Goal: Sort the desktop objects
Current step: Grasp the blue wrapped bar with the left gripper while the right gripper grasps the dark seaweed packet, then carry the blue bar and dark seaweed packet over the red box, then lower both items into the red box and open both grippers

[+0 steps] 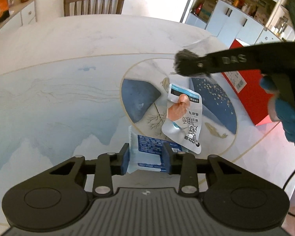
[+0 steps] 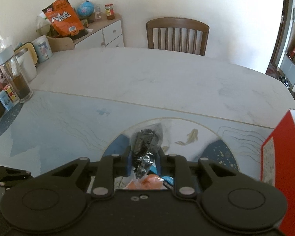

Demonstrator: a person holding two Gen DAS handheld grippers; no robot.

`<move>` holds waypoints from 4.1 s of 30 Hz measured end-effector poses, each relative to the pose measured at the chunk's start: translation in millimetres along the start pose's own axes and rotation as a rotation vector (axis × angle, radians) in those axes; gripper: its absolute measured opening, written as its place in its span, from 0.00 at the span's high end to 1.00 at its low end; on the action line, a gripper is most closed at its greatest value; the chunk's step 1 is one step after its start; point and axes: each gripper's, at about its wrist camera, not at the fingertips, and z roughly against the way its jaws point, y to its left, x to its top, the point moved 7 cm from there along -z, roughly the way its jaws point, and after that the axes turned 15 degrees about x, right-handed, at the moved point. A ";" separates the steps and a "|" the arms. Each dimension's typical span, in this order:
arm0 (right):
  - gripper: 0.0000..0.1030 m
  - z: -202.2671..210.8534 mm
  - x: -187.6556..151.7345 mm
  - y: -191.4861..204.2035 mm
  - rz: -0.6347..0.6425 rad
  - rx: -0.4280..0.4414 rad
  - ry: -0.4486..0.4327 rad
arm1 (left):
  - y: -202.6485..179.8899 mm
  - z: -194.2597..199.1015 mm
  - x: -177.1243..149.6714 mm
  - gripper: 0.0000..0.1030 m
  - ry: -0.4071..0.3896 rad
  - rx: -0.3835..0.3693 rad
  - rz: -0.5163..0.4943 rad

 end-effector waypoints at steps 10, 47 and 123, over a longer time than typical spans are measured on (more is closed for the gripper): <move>0.79 49.1 -9.7 5.9 -0.019 0.014 -0.032 | 0.9 18.7 5.4 0.84 0.020 -0.053 0.080; 0.79 212.5 -74.8 -54.4 -0.159 -0.097 -0.123 | -118.3 116.7 70.1 0.87 -0.145 -0.280 -0.002; 0.79 182.8 -69.5 -333.8 -0.106 -0.305 0.104 | -409.0 -33.3 117.5 0.87 0.043 -0.316 -0.299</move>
